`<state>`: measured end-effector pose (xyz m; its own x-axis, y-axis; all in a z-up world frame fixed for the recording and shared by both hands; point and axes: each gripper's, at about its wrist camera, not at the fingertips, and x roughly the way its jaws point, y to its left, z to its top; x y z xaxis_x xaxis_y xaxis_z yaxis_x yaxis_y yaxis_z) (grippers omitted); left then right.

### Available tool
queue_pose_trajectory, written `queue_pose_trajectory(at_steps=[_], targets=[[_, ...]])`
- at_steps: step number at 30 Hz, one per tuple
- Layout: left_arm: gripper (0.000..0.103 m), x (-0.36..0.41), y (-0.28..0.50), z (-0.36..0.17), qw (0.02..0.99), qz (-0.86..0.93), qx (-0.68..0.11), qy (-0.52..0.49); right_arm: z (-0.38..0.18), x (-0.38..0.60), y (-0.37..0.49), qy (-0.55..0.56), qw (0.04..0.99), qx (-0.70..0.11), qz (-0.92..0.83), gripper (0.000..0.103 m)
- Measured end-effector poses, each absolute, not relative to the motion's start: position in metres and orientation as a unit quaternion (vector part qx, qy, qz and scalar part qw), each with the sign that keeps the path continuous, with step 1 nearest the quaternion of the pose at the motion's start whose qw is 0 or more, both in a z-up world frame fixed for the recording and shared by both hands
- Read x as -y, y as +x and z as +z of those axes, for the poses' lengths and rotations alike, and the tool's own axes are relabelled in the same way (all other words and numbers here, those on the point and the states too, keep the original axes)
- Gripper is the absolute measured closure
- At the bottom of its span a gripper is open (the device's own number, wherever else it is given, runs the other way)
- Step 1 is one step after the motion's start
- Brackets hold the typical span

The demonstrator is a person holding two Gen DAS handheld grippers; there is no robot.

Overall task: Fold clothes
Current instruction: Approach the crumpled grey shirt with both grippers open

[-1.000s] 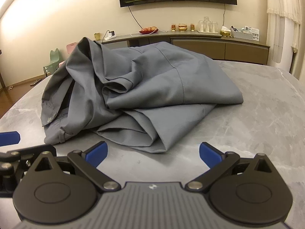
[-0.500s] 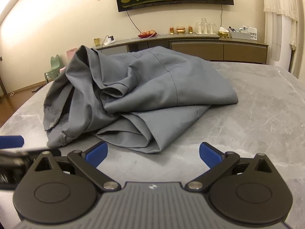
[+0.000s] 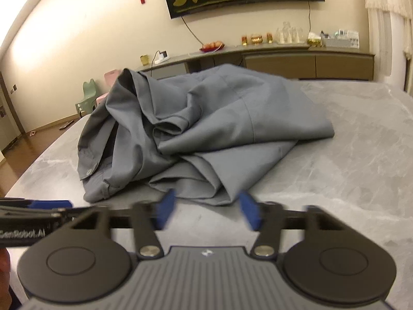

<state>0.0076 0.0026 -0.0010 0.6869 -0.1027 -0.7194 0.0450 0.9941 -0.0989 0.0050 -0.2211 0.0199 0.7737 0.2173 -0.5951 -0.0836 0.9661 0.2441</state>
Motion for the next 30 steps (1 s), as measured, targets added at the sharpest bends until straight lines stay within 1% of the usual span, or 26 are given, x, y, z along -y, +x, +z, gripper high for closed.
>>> queue_pose_trajectory(at_steps=[1,2,3,8,24,25,26,27,28,29,30], targets=[[0.086,-0.003,0.008,-0.001,0.918,-0.040,-0.393,-0.037,0.019,0.221,0.006,0.102,0.935,-0.330,0.083,0.088],[0.093,-0.003,0.007,-0.001,0.919,-0.039,-0.392,-0.035,0.018,0.220,0.007,0.100,0.934,-0.332,0.083,0.102],[0.103,-0.003,0.007,-0.001,0.920,-0.037,-0.390,-0.029,0.016,0.218,0.006,0.094,0.935,-0.332,0.080,0.102],[0.103,0.001,0.004,0.003,0.927,-0.031,-0.374,-0.002,0.021,0.214,0.001,0.071,0.945,-0.310,0.072,0.103],[0.103,-0.008,0.008,0.001,0.927,-0.016,-0.375,-0.009,0.019,0.214,0.002,0.060,0.948,-0.307,0.058,0.103],[0.103,-0.009,0.009,0.002,0.926,-0.017,-0.377,-0.012,0.019,0.214,0.002,0.060,0.948,-0.307,0.055,0.102],[0.103,-0.010,0.010,0.002,0.925,-0.021,-0.380,-0.014,0.018,0.215,0.002,0.059,0.948,-0.308,0.049,0.094],[0.103,-0.010,0.012,0.002,0.923,-0.026,-0.384,-0.017,0.017,0.215,0.003,0.060,0.948,-0.310,0.042,0.090],[0.102,-0.011,0.013,0.003,0.922,-0.027,-0.386,-0.020,0.016,0.216,0.004,0.062,0.948,-0.311,0.039,0.071],[0.096,-0.012,0.013,0.003,0.923,-0.026,-0.384,-0.023,0.015,0.217,0.004,0.065,0.947,-0.312,0.035,0.049],[0.072,-0.013,0.014,0.004,0.923,-0.024,-0.382,-0.025,0.014,0.218,0.005,0.067,0.947,-0.312,0.031,0.042]])
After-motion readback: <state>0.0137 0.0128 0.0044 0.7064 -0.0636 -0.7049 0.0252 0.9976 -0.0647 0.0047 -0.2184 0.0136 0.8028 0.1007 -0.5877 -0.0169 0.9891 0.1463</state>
